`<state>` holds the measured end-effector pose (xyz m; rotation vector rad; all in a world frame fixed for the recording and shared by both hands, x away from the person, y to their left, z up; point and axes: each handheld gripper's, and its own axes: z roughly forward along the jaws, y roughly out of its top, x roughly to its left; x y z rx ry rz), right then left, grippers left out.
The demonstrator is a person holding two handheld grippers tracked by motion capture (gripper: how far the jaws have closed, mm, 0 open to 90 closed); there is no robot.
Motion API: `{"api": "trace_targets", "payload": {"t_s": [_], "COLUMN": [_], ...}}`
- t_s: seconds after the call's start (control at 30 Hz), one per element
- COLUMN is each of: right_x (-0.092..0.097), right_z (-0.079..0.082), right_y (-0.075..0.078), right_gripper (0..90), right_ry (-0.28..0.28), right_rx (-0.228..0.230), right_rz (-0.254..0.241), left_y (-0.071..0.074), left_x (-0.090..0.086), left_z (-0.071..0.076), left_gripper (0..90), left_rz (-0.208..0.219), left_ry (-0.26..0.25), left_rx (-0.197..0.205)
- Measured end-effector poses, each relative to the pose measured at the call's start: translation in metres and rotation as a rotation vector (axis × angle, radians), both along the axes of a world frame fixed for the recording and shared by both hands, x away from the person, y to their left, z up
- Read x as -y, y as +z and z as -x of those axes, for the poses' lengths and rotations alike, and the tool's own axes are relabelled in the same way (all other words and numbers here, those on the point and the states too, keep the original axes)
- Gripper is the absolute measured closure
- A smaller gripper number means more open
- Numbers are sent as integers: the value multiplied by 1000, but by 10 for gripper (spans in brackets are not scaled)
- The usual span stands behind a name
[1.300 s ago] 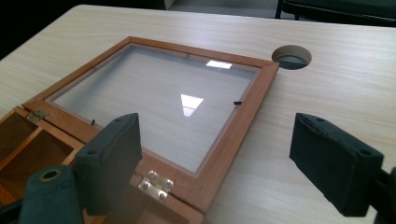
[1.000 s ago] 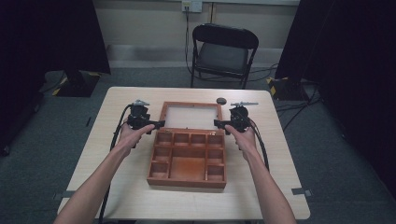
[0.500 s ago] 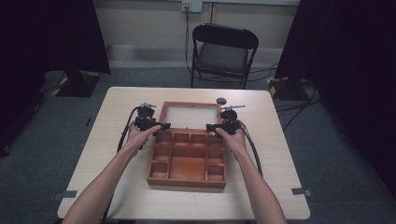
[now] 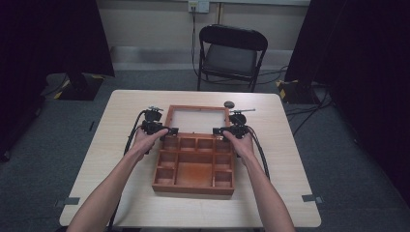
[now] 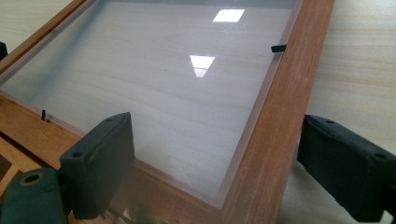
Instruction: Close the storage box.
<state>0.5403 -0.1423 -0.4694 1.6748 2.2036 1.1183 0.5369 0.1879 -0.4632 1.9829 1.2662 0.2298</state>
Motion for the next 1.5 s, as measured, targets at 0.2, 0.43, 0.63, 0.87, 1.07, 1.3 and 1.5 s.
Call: {"api": "trace_targets", "payload": {"t_s": [0.2, 0.43, 0.63, 0.87, 1.07, 1.3, 1.5], "right_x": [2, 1, 1, 1, 2, 1, 1], "right_z": [-3, -6, -6, -6, -7, -5, -4], "right_y": [-4, -7, -7, -7, -8, -6, -6], "right_gripper": [94, 83, 84, 84, 88, 89, 102], "right_ry": [7, 10, 10, 9, 12, 5, -3], "right_rx": [-20, -31, -28, -32, -35, -21, -12], "right_rz": [-43, -68, -70, -72, -80, -61, -65], "left_y": [-6, -8, -6, -11, -10, -10, -10], "left_x": [-4, -3, 7, 4, 5, 2, 0], "left_z": [-4, -7, -8, -10, -9, -8, -9], "left_gripper": [28, 36, 67, 55, 56, 78, 102], "left_rz": [32, 72, 52, 104, 98, 106, 114], "left_ry": [22, 3, -21, -6, 0, 4, -4], "left_rx": [-36, -44, -43, -71, -73, -67, -72]}}
